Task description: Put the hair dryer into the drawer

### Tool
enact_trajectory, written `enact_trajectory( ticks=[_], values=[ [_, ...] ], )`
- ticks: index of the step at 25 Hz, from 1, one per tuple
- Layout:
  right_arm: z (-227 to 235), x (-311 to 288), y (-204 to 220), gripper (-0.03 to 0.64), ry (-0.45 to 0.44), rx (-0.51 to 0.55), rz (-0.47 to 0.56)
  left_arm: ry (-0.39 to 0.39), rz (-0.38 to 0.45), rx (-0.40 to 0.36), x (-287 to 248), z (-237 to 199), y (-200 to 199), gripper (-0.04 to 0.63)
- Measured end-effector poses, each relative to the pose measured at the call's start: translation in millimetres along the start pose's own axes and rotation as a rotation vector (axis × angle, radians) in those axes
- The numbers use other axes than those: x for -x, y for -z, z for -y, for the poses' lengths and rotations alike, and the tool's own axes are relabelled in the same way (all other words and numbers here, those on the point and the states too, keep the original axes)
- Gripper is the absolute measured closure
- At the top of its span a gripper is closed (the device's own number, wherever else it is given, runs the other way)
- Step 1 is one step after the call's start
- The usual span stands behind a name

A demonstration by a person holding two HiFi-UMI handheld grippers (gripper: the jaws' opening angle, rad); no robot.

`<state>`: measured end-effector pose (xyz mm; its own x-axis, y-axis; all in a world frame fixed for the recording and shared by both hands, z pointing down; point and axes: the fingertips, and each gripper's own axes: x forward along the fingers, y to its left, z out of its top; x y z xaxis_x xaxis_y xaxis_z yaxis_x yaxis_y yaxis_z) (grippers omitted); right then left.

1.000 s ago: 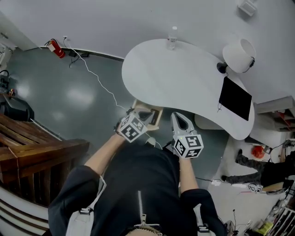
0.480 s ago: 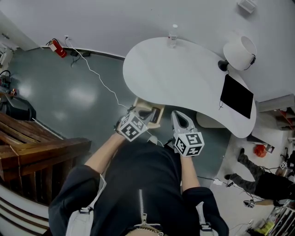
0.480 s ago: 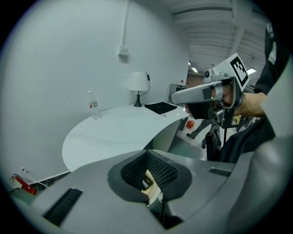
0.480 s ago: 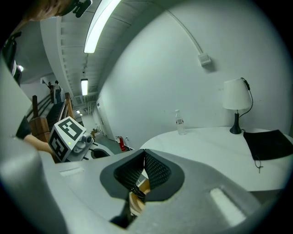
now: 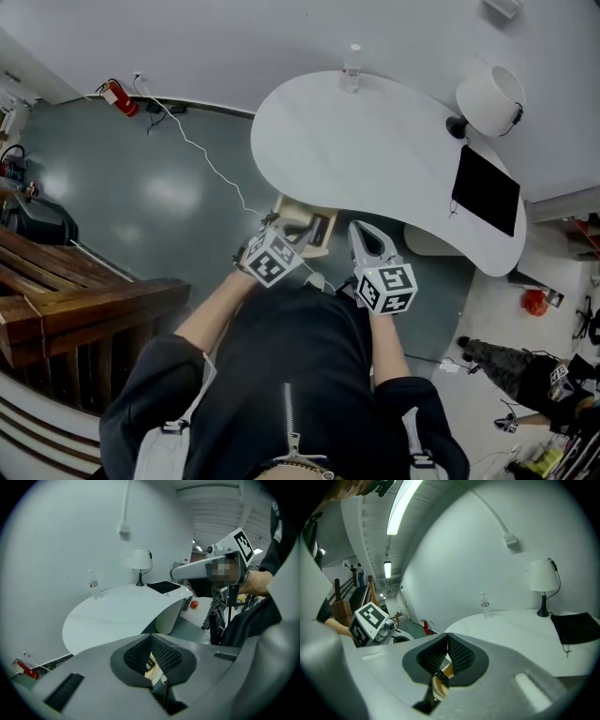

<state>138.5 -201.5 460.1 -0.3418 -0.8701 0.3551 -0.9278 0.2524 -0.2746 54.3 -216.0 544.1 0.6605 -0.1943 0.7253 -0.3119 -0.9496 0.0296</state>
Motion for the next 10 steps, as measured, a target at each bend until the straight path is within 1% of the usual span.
enact_trajectory(
  ticks=[10],
  values=[
    [10.9, 4.5, -2.6, 0.614, 0.000, -0.013, 0.010, 0.003, -0.012, -0.001, -9.3, 1.9, -3.2, 0.580]
  ],
)
